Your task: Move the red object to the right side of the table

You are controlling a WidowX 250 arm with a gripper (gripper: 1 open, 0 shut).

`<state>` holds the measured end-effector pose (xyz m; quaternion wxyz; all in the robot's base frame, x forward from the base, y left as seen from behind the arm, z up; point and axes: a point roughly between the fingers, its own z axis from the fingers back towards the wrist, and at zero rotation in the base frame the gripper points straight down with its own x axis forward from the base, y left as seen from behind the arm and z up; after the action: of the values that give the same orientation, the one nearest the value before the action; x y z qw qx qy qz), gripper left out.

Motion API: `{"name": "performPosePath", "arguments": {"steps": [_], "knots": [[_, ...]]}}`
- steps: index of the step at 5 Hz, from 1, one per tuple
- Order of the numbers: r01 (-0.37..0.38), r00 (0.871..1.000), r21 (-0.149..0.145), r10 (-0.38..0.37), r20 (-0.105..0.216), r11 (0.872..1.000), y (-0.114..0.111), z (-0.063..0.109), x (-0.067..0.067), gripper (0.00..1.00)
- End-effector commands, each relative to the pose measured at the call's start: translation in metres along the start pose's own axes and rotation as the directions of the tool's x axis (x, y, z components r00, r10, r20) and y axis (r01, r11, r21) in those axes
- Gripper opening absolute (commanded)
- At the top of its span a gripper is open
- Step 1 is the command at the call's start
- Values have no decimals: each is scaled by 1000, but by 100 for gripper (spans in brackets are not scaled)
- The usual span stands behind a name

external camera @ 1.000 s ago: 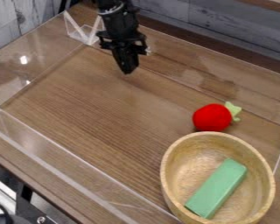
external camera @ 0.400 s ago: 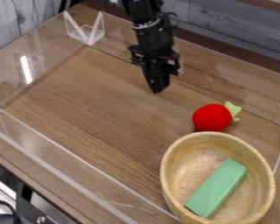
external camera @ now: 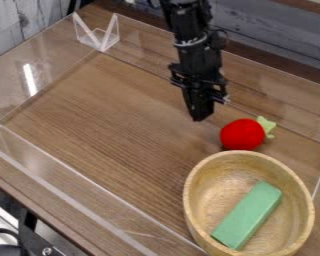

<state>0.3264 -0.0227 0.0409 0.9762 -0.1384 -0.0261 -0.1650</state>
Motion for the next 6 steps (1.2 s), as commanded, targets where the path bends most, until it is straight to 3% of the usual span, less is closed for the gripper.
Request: {"name": "performPosePath", "arguments": {"steps": [1,6], "knots": [[50,997,25,-52,56,998,-14,15,12,0],[75,995,27,-76,64,997,-29,2,33,0]]}}
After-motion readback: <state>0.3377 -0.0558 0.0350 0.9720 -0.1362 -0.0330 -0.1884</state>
